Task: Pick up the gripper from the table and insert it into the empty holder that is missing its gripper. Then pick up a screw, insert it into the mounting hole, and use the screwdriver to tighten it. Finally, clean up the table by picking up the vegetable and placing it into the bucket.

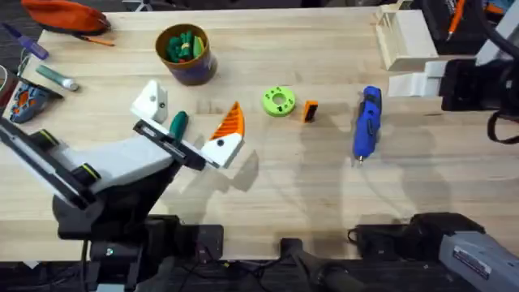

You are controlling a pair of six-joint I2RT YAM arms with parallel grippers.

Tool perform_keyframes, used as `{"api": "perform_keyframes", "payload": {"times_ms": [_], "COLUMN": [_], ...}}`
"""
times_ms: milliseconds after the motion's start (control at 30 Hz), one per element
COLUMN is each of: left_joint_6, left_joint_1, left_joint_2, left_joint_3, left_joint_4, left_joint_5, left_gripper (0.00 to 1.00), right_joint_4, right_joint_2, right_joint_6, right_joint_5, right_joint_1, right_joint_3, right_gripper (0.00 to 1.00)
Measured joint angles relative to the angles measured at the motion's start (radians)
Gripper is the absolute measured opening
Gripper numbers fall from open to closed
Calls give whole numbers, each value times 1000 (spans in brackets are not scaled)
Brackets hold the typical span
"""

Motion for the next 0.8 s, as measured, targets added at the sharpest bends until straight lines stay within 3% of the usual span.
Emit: {"api": "perform_keyframes", "payload": {"times_ms": [133,333,533,633,800], "left_joint_6": [-57,-87,-95,-62,80], "left_joint_1": [1,1,1,1,1], "left_joint_2": [0,0,0,0,0], "left_joint_3": [-23,-24,-26,-26,-24], "left_joint_4": [24,18,-138,-203,-265], "left_joint_5": [86,254,326,347,422], "left_gripper": [985,985,985,986,986], "right_joint_4": [0,0,0,0,0], "right_joint_2": [0,0,0,0,0], "right_joint_6": [0,0,0,0,0], "right_joint_5": [0,0,0,0,0], "right_joint_1": [0,0,0,0,0], "right_joint_3": [0,0,0,0,0], "right_gripper": [993,993,992,993,994]}}
